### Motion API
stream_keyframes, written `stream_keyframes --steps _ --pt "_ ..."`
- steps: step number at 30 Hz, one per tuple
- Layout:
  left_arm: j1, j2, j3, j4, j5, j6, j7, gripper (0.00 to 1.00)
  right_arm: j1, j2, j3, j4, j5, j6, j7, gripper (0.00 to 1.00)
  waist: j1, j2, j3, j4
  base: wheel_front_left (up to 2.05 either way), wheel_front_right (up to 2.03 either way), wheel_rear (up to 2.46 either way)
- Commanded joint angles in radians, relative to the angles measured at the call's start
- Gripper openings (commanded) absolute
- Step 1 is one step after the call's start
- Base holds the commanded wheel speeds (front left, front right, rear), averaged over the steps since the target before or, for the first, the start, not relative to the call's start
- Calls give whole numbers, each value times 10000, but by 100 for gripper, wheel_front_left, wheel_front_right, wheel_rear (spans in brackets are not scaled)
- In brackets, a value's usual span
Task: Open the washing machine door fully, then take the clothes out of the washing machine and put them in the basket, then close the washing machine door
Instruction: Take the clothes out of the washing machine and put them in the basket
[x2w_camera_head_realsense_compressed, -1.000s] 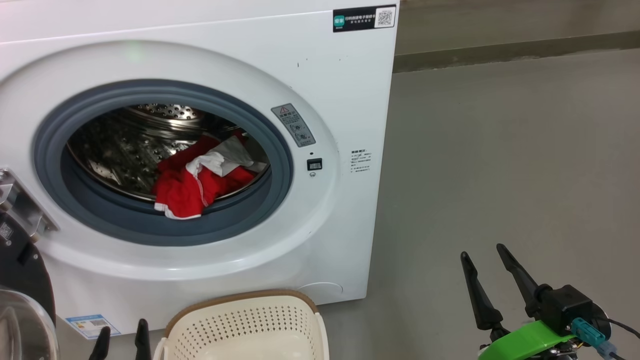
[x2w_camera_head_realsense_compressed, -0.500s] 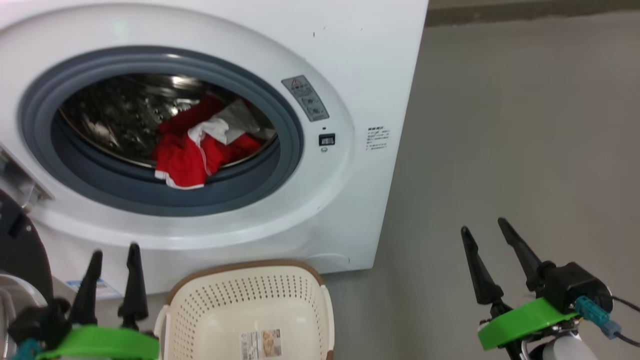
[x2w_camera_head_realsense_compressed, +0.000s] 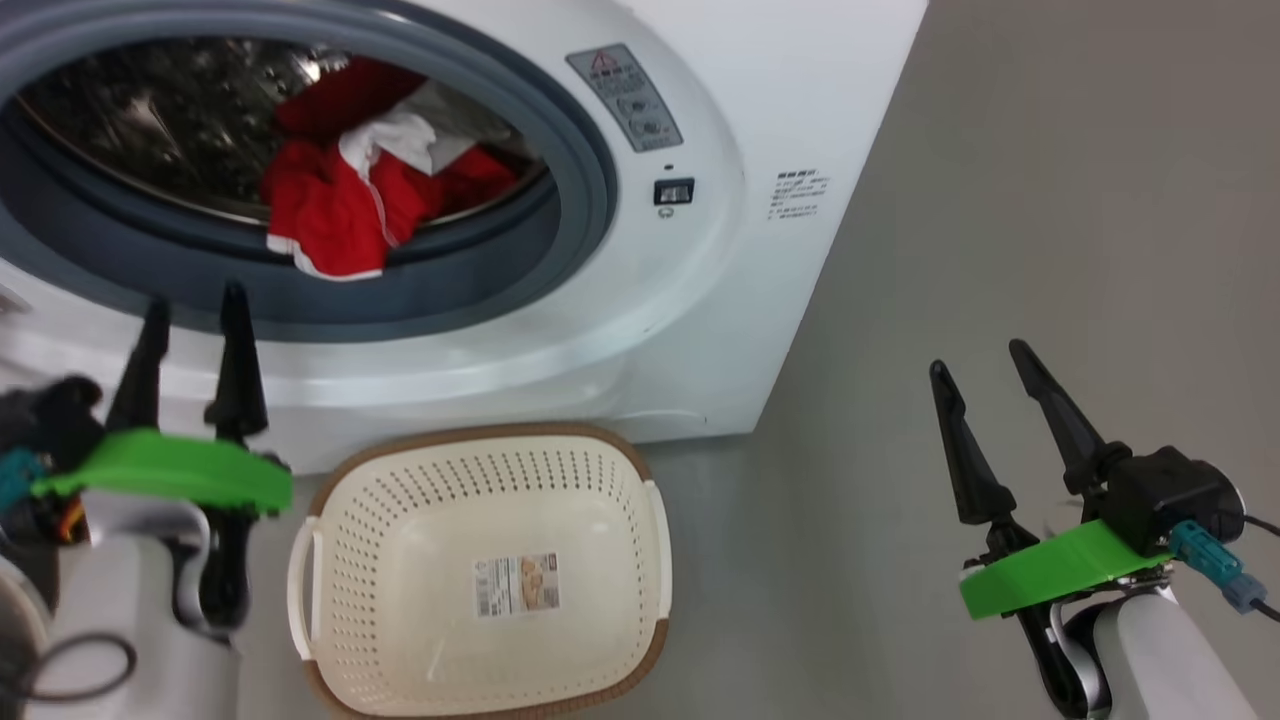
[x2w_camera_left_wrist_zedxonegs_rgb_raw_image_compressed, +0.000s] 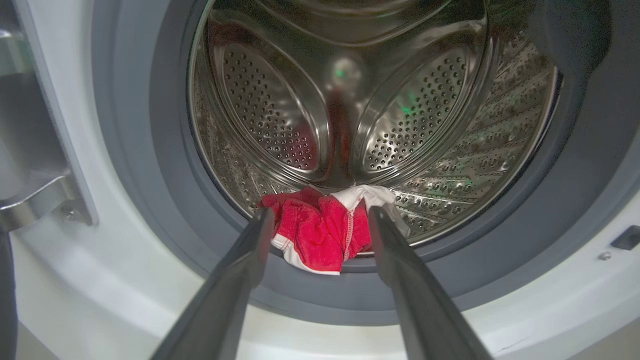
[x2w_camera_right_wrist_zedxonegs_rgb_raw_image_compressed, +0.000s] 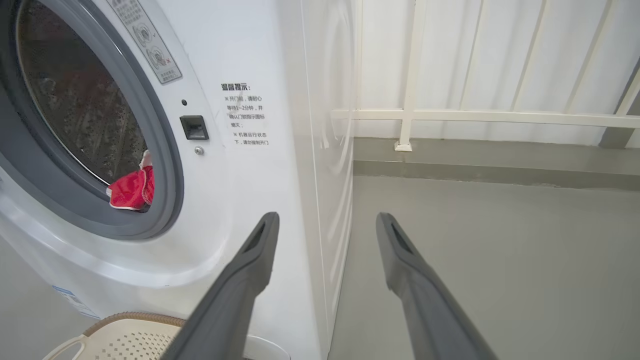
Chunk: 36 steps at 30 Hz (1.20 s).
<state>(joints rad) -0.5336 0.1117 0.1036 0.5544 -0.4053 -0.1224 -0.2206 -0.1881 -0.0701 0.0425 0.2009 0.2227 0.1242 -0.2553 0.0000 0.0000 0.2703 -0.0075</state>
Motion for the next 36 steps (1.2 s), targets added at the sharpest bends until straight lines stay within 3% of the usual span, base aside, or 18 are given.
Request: stream_keyframes --steps 1,17,23,36 --pt "-493 460 249 -35 -79 38 15 100 -269 -97 174 -308 -130 65 -65 100 0 0 642 4 0 0 0" --pt "-4601 1440 -254 3474 106 92 -75 100 -1119 -41 290 -563 -145 65 -65 100 0 0 2422 -807 0 0 0" --pt "-5848 1845 -768 4856 705 688 367 100 -1300 67 386 -608 -109 65 -65 100 0 0 2845 -1010 0 0 0" --pt "-6884 2534 -1994 6299 1918 1332 1354 100 -1579 180 450 -601 108 65 -65 100 0 0 3246 -1345 0 0 0"
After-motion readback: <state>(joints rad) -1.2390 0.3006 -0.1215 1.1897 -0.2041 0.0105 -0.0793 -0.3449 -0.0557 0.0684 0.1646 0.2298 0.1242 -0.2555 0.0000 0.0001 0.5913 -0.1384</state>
